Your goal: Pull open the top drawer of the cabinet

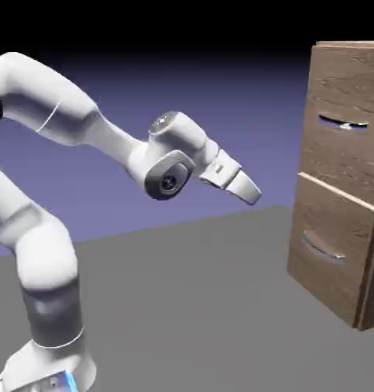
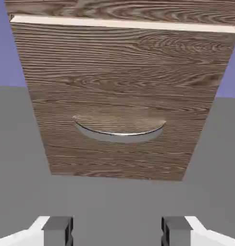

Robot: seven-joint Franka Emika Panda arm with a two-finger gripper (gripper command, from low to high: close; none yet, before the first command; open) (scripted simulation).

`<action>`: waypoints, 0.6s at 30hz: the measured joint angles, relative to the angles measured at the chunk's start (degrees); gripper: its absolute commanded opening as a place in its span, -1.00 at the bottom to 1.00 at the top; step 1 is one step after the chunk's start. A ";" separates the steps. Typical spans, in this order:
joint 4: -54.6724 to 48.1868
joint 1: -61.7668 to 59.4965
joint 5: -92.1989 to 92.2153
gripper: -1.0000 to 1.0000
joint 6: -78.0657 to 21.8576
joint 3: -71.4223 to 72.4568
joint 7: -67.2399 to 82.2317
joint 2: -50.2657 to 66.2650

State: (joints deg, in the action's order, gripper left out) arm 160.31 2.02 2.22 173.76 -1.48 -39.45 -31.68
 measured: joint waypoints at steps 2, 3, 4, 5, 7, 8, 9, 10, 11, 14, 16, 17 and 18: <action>-1.15 2.22 3.68 0.00 -0.41 -2.45 4.98 1.62; -1.72 3.33 5.52 0.00 -0.61 -3.68 7.48 2.43; -2.30 4.43 7.36 0.00 -0.82 -4.91 9.97 3.24; -2.87 5.54 9.20 0.00 -1.02 -6.14 12.46 4.05; -4.02 7.76 12.88 0.00 -1.43 -8.59 17.44 5.67; -4.60 8.87 14.72 0.00 -1.64 -9.82 19.93 6.48; -5.17 9.98 16.56 0.00 -1.84 -11.05 22.43 7.29; -5.75 11.08 18.40 0.00 -2.04 -12.27 24.92 8.10; -6.32 12.19 20.24 0.00 -2.25 -13.50 27.41 8.91; -8.05 15.52 25.76 0.00 -2.86 -17.18 34.88 11.35; -9.19 17.73 29.44 0.00 -3.27 -19.64 39.87 12.97; -9.77 18.84 31.28 0.00 -3.47 -20.86 42.36 13.78; -10.34 19.95 33.12 0.00 -3.68 -22.09 44.85 14.59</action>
State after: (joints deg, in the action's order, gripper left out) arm 149.96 21.97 35.34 170.08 -23.57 5.40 -17.09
